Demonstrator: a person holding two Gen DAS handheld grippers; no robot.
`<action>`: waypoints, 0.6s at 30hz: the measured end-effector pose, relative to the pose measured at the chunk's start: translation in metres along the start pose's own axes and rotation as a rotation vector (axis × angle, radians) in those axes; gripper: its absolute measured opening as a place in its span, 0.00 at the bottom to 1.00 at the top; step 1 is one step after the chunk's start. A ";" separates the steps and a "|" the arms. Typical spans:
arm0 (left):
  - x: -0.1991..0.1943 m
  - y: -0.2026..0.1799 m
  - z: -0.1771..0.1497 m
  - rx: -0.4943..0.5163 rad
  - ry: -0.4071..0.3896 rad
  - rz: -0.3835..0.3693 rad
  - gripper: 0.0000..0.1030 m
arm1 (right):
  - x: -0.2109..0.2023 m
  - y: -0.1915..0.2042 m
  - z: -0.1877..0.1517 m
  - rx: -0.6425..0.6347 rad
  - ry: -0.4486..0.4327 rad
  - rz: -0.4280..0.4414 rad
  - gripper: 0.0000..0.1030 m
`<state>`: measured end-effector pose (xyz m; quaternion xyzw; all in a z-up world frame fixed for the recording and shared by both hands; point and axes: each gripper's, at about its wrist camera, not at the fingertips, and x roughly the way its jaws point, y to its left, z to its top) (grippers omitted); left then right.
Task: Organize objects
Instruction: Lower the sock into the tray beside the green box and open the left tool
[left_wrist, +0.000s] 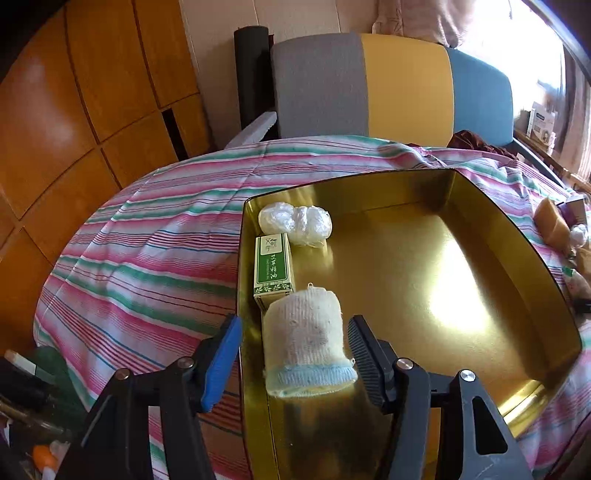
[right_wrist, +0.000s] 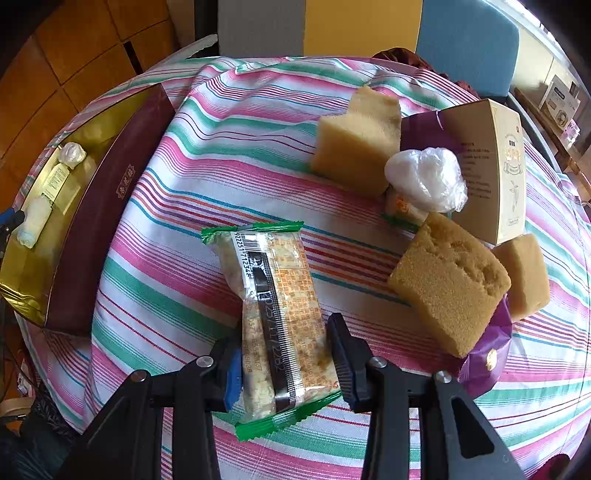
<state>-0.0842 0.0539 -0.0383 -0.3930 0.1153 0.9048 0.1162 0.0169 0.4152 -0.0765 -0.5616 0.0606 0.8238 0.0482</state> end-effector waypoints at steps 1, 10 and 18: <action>-0.003 0.000 -0.002 -0.010 -0.003 -0.001 0.59 | -0.001 0.001 0.000 -0.002 -0.001 -0.001 0.39; -0.037 0.011 -0.018 -0.132 -0.033 -0.019 0.67 | -0.016 -0.005 -0.003 0.029 -0.044 0.004 0.39; -0.047 0.018 -0.027 -0.152 -0.042 -0.026 0.70 | -0.052 0.005 0.002 0.057 -0.137 0.053 0.39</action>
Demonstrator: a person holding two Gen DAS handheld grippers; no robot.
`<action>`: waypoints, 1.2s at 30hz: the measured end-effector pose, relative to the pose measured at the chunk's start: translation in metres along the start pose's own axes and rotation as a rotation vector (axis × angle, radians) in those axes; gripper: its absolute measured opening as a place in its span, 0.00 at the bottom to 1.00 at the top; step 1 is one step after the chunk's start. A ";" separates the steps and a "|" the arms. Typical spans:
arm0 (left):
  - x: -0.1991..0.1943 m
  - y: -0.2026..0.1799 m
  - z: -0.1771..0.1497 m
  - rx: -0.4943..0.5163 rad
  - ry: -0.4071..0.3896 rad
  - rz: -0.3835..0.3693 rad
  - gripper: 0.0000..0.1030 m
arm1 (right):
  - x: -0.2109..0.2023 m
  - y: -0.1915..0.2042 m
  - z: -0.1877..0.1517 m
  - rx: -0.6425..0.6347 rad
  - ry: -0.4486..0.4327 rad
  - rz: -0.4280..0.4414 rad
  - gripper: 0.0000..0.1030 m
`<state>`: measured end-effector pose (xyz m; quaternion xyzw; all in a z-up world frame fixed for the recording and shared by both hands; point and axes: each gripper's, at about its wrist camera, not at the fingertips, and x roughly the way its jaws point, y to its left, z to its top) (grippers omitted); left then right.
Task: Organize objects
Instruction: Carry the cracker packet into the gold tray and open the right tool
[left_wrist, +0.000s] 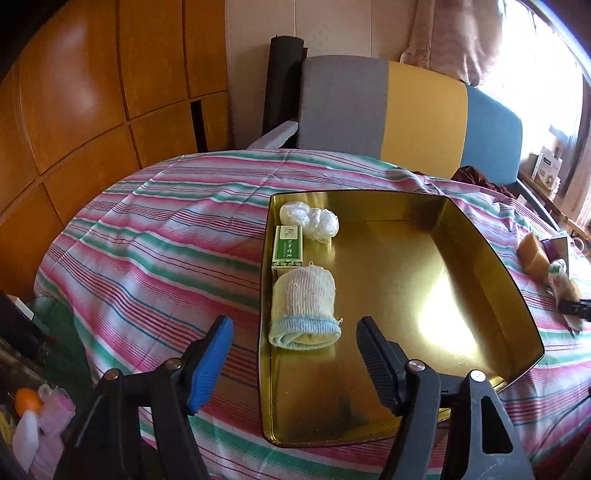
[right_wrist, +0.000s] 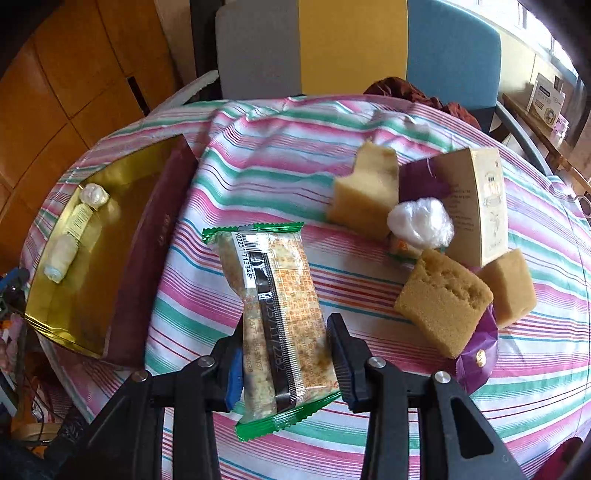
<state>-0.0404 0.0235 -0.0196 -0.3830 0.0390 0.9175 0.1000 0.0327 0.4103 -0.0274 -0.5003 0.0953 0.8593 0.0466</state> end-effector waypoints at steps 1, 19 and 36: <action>-0.001 0.002 0.000 -0.003 -0.002 0.000 0.70 | -0.005 0.006 0.005 -0.007 -0.014 0.017 0.39; -0.009 0.067 -0.006 -0.157 -0.031 0.090 0.78 | 0.041 0.247 0.027 -0.529 0.137 0.206 0.39; -0.012 0.065 -0.004 -0.148 -0.047 0.063 0.84 | 0.057 0.318 0.013 -0.602 0.159 0.442 0.46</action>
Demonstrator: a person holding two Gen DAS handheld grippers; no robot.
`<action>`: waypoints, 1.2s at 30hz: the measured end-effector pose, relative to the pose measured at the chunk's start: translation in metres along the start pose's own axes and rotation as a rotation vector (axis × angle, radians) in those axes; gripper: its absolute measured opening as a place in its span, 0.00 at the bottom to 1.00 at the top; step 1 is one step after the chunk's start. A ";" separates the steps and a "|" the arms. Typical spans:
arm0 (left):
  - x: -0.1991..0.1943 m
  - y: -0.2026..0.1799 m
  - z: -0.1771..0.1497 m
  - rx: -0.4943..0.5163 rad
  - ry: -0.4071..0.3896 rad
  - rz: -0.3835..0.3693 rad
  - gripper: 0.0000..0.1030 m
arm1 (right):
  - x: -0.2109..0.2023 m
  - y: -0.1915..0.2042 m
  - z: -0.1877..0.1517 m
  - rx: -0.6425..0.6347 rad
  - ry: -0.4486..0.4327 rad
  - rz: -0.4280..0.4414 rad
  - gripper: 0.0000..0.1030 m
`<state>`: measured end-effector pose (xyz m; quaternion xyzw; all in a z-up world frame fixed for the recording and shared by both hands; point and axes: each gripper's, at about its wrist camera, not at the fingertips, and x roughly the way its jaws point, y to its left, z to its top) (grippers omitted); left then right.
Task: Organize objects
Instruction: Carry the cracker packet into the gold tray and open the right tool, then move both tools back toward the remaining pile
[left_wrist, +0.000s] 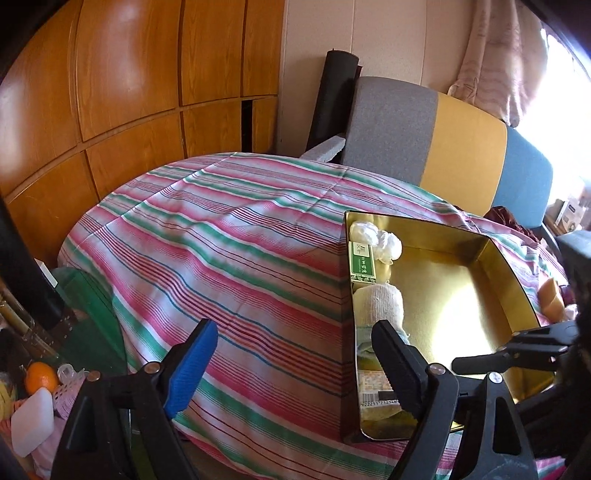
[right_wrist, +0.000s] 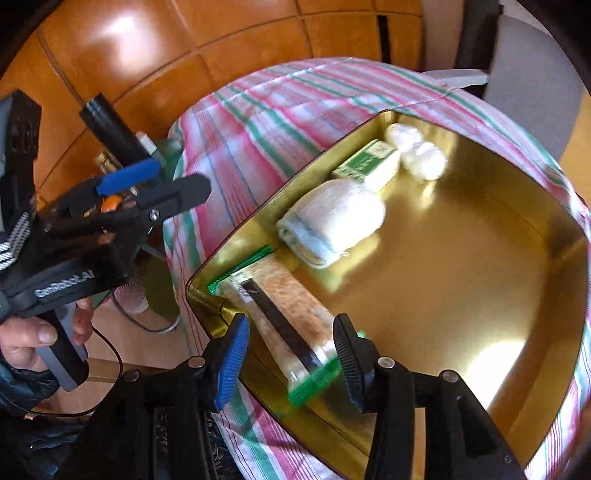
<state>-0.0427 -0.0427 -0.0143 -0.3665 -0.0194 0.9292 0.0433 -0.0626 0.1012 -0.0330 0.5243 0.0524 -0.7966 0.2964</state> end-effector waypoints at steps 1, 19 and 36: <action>-0.001 -0.002 0.000 0.004 0.000 -0.002 0.84 | -0.005 -0.002 -0.003 0.014 -0.018 -0.008 0.46; -0.021 -0.076 -0.001 0.218 -0.035 -0.091 0.84 | -0.128 -0.117 -0.096 0.359 -0.265 -0.279 0.47; -0.020 -0.195 0.003 0.417 -0.001 -0.297 0.84 | -0.267 -0.274 -0.273 1.039 -0.606 -0.742 0.53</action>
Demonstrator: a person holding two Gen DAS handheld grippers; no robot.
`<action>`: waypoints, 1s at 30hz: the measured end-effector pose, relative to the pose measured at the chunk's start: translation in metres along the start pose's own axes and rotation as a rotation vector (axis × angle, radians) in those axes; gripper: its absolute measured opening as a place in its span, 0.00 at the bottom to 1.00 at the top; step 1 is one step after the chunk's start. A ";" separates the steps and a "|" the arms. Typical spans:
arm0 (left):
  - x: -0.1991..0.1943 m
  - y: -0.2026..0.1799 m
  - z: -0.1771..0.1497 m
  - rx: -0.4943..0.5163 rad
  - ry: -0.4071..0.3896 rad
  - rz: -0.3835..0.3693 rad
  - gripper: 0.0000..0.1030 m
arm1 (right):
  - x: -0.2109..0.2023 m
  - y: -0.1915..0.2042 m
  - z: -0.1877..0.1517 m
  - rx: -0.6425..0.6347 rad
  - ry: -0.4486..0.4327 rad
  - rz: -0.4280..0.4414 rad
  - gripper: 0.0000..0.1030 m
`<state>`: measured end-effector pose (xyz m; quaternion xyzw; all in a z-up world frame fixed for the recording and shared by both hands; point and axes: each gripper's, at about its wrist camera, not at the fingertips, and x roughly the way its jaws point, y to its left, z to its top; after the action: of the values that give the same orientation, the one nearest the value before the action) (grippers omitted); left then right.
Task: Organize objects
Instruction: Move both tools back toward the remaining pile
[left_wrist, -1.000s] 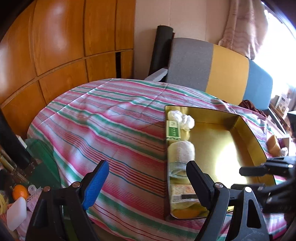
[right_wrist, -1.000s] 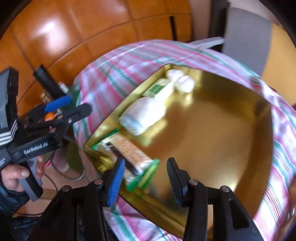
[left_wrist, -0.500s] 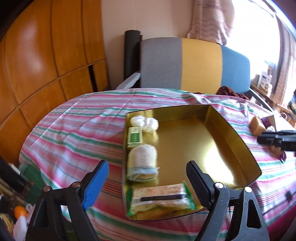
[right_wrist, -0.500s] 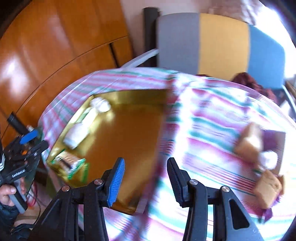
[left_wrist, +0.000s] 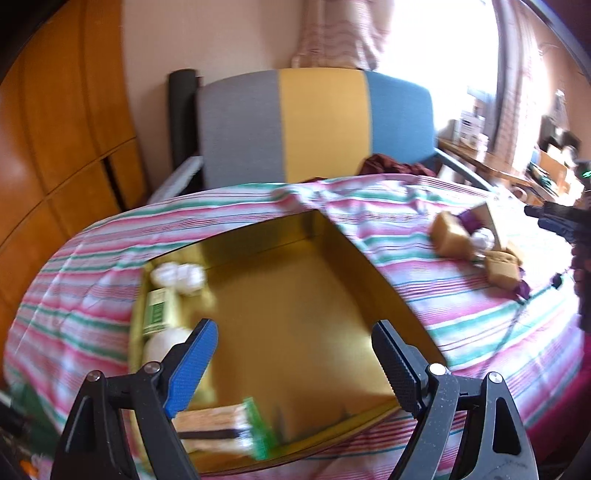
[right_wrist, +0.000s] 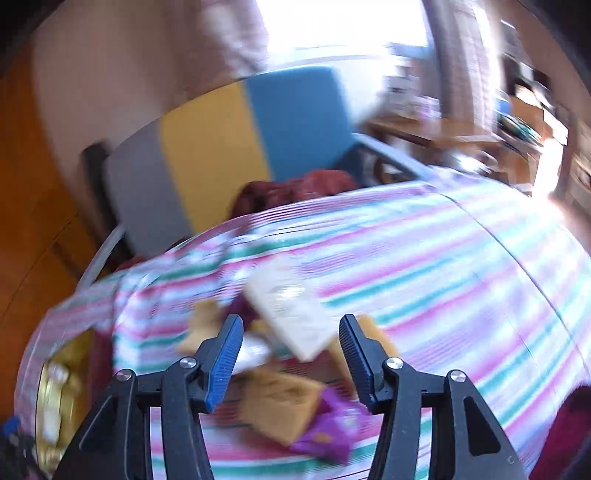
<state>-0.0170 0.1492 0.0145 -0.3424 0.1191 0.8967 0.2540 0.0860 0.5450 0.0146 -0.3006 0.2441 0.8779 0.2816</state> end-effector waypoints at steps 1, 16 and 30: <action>0.003 -0.007 0.003 0.010 0.003 -0.012 0.84 | 0.007 -0.016 0.002 0.073 0.041 -0.030 0.53; 0.066 -0.115 0.065 0.059 0.088 -0.250 0.83 | 0.013 -0.045 -0.001 0.267 0.118 0.079 0.55; 0.173 -0.204 0.132 0.069 0.200 -0.323 0.82 | 0.019 -0.048 -0.002 0.298 0.160 0.133 0.56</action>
<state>-0.0908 0.4367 -0.0124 -0.4356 0.1181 0.8011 0.3933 0.1055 0.5850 -0.0120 -0.3075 0.4126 0.8219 0.2443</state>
